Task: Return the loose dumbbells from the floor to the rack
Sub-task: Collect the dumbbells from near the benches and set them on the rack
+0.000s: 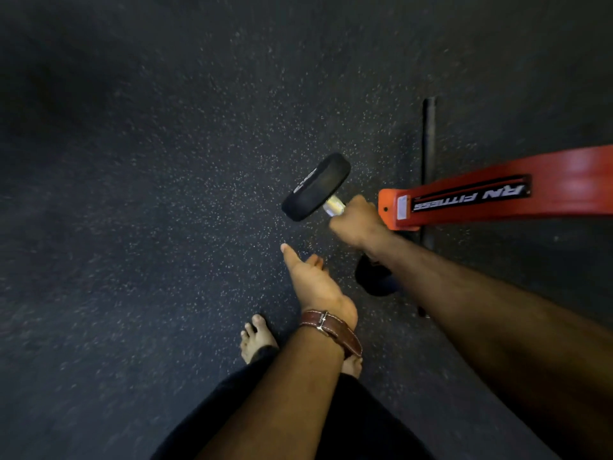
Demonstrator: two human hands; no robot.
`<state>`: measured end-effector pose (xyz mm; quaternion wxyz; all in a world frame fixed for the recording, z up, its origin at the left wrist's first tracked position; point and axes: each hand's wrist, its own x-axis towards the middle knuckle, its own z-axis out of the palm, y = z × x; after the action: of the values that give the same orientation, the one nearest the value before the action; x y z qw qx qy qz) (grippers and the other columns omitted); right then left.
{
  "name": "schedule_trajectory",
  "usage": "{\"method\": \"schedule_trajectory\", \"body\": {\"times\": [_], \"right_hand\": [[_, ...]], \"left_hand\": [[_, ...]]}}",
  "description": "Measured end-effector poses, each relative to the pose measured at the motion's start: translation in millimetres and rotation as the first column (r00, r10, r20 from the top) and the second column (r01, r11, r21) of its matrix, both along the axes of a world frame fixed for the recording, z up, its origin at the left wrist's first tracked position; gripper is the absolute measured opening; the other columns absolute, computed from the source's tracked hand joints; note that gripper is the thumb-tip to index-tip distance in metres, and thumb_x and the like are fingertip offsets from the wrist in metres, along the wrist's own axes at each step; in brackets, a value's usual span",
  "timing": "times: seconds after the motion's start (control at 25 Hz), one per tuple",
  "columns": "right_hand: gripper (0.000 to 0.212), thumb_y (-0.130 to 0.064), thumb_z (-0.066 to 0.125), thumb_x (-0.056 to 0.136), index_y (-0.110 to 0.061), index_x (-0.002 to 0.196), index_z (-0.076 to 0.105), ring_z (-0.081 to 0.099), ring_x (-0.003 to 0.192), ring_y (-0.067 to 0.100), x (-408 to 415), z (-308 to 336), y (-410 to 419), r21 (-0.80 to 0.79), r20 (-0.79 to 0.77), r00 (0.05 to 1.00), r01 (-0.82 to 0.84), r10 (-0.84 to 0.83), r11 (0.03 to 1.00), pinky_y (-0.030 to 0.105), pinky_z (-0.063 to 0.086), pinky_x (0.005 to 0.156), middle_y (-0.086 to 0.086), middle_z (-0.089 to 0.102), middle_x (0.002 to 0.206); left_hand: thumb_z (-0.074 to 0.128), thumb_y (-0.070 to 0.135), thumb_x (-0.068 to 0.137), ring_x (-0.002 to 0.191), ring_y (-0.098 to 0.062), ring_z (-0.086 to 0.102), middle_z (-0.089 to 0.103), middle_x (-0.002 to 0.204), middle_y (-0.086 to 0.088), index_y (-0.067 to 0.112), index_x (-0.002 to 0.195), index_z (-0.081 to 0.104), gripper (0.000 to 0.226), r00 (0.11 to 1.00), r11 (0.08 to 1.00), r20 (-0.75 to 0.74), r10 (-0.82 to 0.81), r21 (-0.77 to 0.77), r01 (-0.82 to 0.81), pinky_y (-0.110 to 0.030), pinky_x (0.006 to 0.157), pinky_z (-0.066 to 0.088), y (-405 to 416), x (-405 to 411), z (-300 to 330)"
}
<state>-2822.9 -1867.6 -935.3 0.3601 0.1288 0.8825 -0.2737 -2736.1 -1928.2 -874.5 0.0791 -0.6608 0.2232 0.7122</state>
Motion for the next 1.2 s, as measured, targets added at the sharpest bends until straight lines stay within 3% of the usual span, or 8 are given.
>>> {"method": "schedule_trajectory", "body": {"times": [0.12, 0.24, 0.4, 0.56, 0.76, 0.96, 1.12, 1.2], "right_hand": [[0.017, -0.01, 0.068, 0.075, -0.013, 0.064, 0.056, 0.047, 0.046, 0.02, -8.2, 92.5, 1.4, -0.236, 0.017, 0.971, 0.234, -0.237, 0.943, 0.027, 0.034, 0.047, 0.003, 0.052, 0.054], [0.031, -0.001, 0.067, 0.077, -0.015, 0.054, 0.051, 0.03, 0.033, 0.013, -11.9, 211.0, 1.7, -0.48, 0.064, 0.91, 0.388, -0.409, 0.787, 0.024, 0.025, 0.042, -0.004, 0.036, 0.039], [0.037, 0.002, 0.063, 0.084, -0.013, 0.056, 0.043, 0.025, 0.029, 0.01, -10.3, 360.6, -2.8, -0.744, 0.1, 0.833, 0.426, -0.544, 0.515, 0.021, 0.022, 0.042, -0.005, 0.029, 0.037], [0.054, 0.0, 0.057, 0.084, -0.022, 0.039, 0.036, 0.022, 0.028, 0.013, 3.4, 494.0, -2.8, -0.887, 0.116, 0.81, 0.345, -0.575, 0.307, 0.024, 0.023, 0.044, -0.003, 0.024, 0.034], [0.049, -0.002, 0.059, 0.083, -0.02, 0.045, 0.034, 0.021, 0.029, 0.013, 40.0, 603.8, 12.7, -0.909, 0.031, 0.855, 0.24, -0.518, 0.342, 0.025, 0.024, 0.044, -0.003, 0.024, 0.035], [0.043, -0.002, 0.062, 0.082, -0.017, 0.047, 0.042, 0.023, 0.029, 0.012, 97.5, 686.2, 9.6, -0.919, -0.074, 0.919, 0.089, -0.387, 0.385, 0.027, 0.024, 0.047, -0.003, 0.027, 0.035], [0.052, -0.001, 0.063, 0.081, -0.02, 0.039, 0.038, 0.022, 0.033, 0.015, 138.1, 750.0, -33.4, -0.913, -0.165, 0.954, -0.051, -0.251, 0.405, 0.027, 0.025, 0.046, 0.0, 0.026, 0.036], [0.06, 0.001, 0.063, 0.082, -0.02, 0.032, 0.038, 0.021, 0.033, 0.014, 163.6, 782.1, -68.0, -0.908, -0.199, 0.968, -0.123, -0.156, 0.4, 0.027, 0.024, 0.047, 0.0, 0.026, 0.036]], "left_hand": [[0.043, 0.058, 0.096, 0.136, -0.024, 0.047, 0.052, 0.144, -0.012, 0.005, 0.142, 0.049, 0.07, 0.998, 0.998, -0.051, -0.042, -0.053, 0.039, -0.039, 0.117, 0.023, -1.1, 4.0, 79.1], [0.045, 0.047, 0.099, 0.132, -0.025, 0.05, 0.054, 0.142, -0.011, 0.016, 0.143, 0.048, 0.054, 0.991, 0.995, -0.108, -0.073, -0.07, 0.065, -0.039, 0.115, 0.026, -6.9, 8.1, 164.5], [0.044, 0.053, 0.097, 0.116, -0.027, 0.061, 0.064, 0.129, -0.015, 0.006, 0.134, 0.056, 0.061, 0.964, 0.995, -0.266, 0.002, 0.096, 0.025, -0.04, 0.106, 0.044, -7.9, 8.0, 283.6], [0.04, 0.059, 0.094, 0.104, -0.034, 0.066, 0.068, 0.123, -0.021, 0.009, 0.128, 0.064, 0.065, 0.81, 0.957, -0.569, 0.142, 0.288, 0.035, -0.043, 0.085, 0.053, -6.0, 8.7, 397.9], [0.046, 0.053, 0.094, 0.093, -0.037, 0.069, 0.072, 0.11, -0.024, 0.003, 0.106, 0.074, 0.059, 0.664, 0.949, -0.722, 0.194, 0.31, 0.061, -0.05, 0.092, 0.049, 16.6, 46.0, 500.7], [0.052, 0.047, 0.092, 0.104, -0.038, 0.064, 0.061, 0.134, -0.022, 0.007, 0.135, 0.06, 0.059, 0.604, 0.96, -0.761, 0.237, 0.278, -0.026, -0.052, 0.101, 0.046, 26.7, 103.4, 578.7], [0.048, 0.045, 0.093, 0.12, -0.04, 0.058, 0.06, 0.135, -0.024, 0.005, 0.136, 0.058, 0.06, 0.508, 0.953, -0.807, 0.301, 0.265, -0.145, -0.054, 0.107, 0.042, -4.4, 140.3, 622.7], [0.049, 0.044, 0.092, 0.114, -0.04, 0.061, 0.066, 0.127, -0.022, 0.005, 0.13, 0.063, 0.055, 0.47, 0.938, -0.815, 0.338, 0.253, -0.236, -0.054, 0.106, 0.042, -30.6, 162.3, 644.5]]}}
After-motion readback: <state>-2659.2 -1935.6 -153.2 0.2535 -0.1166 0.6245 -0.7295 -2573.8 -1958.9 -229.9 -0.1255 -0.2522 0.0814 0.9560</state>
